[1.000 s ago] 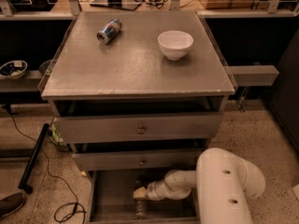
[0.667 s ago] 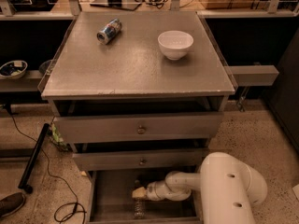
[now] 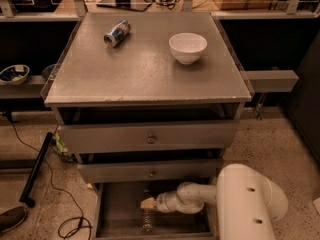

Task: Place water bottle into bottom drawer

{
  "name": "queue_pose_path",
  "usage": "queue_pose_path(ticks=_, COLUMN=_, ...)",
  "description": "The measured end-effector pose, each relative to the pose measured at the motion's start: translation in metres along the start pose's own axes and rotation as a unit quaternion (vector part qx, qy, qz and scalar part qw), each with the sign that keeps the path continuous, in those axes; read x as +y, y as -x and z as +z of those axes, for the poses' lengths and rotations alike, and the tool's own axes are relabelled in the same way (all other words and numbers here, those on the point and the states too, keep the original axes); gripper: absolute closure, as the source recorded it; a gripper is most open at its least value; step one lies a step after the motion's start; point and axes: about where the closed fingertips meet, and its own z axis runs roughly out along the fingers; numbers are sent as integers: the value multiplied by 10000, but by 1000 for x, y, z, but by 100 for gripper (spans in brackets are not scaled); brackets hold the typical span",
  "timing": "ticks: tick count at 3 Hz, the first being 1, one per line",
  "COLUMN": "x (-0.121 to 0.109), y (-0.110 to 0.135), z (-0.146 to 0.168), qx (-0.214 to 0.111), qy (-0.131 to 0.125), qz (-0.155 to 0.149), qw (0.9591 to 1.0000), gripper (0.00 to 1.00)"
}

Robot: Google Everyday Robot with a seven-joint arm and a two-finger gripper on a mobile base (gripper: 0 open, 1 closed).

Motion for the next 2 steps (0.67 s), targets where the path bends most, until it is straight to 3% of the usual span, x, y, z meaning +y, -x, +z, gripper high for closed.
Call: queue_pose_path(ticks=2, x=-4, y=-2, z=12, qx=-87, qy=114, qz=137, qw=9998, gripper=100)
